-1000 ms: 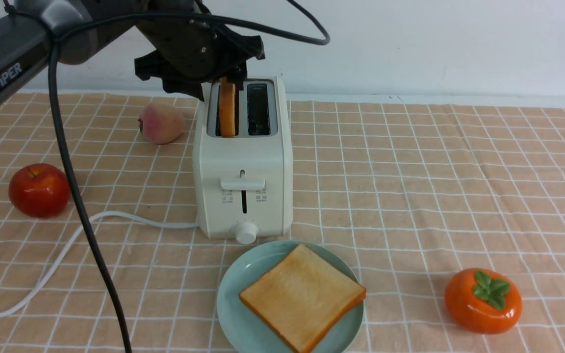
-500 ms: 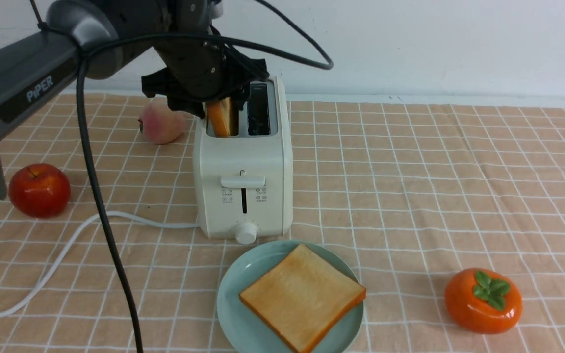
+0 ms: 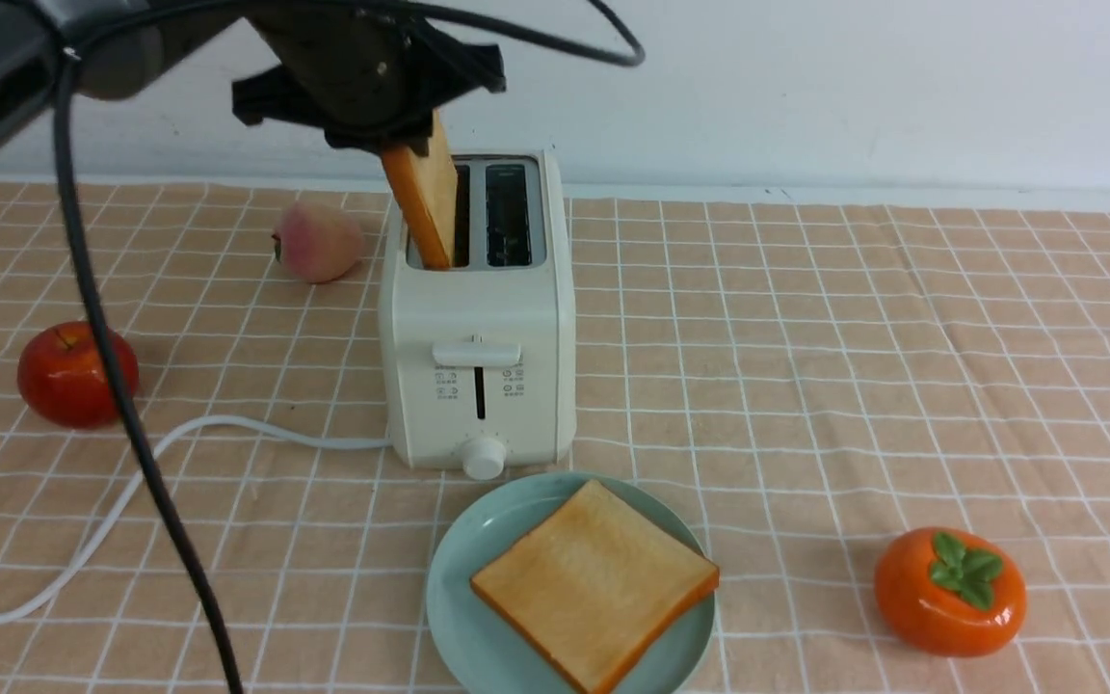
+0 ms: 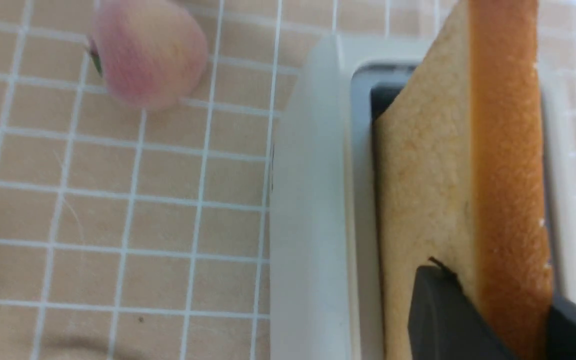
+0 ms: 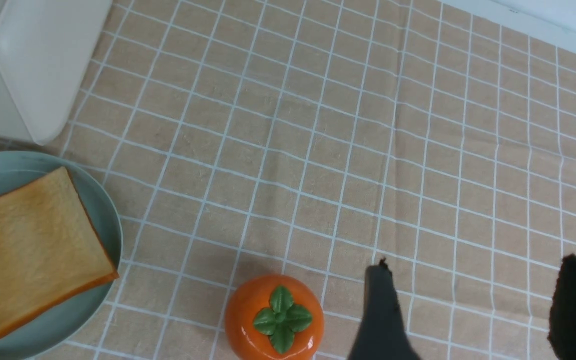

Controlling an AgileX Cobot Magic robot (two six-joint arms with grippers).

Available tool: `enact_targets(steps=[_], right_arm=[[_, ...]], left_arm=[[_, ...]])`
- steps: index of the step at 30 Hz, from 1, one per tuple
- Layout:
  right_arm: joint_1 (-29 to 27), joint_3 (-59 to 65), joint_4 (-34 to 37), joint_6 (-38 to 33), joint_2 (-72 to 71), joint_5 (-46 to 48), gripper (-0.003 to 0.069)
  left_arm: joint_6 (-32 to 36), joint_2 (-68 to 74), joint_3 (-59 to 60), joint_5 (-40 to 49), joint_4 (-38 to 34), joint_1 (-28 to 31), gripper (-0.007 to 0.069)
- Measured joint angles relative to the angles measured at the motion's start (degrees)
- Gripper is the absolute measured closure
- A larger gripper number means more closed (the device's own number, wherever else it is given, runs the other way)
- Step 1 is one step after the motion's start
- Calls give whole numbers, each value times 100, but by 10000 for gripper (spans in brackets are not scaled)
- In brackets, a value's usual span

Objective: Take toasted bread from bread machine on light coffee tablecloth place on plate.
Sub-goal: 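Reach for a toast slice standing in the toaster with the left gripper, then place the slice of bread on the plate with the left gripper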

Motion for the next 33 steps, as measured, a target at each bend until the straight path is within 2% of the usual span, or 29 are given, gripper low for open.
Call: enact_targets(steps=[6, 10, 12, 13, 18, 19, 20, 21, 23, 25, 26, 27, 33], right_arm=[[0, 0, 0, 2, 0, 0, 217], [0, 0, 0, 2, 0, 0, 217], [0, 0, 0, 2, 0, 0, 217], [0, 0, 0, 2, 0, 0, 217], [0, 0, 0, 2, 0, 0, 217], [0, 0, 0, 2, 0, 0, 217], [0, 0, 0, 2, 0, 0, 217], [0, 0, 0, 2, 0, 0, 217], [0, 0, 0, 2, 0, 0, 217], [0, 0, 20, 2, 5, 0, 218], [0, 0, 20, 2, 5, 0, 218], [0, 0, 53, 2, 5, 0, 218], [0, 0, 133, 2, 5, 0, 218]], left_arm=[[372, -1206, 0, 624, -134, 6, 523], [767, -1874, -33, 1530, -738, 6, 523], [916, -1958, -1, 1682, -1006, 11, 523], [1280, -2018, 183, 1722, -1644, 11, 523], [2542, -1945, 1456, 1667, -3797, 11, 523], [2764, -1918, 1757, 1595, -4041, 11, 523], [3081, -1851, 2216, 1423, -4581, 11, 523], [3133, -1840, 2293, 1384, -4581, 11, 523], [3750, -1719, 3192, 876, -5438, -20, 523], [4342, -1580, 3931, 152, -6064, -113, 523], [4392, -1550, 4051, 89, -6164, -123, 523], [4779, -1427, 4480, -473, -6486, -246, 523], [5092, -964, 5227, -1918, -6770, -677, 517]])
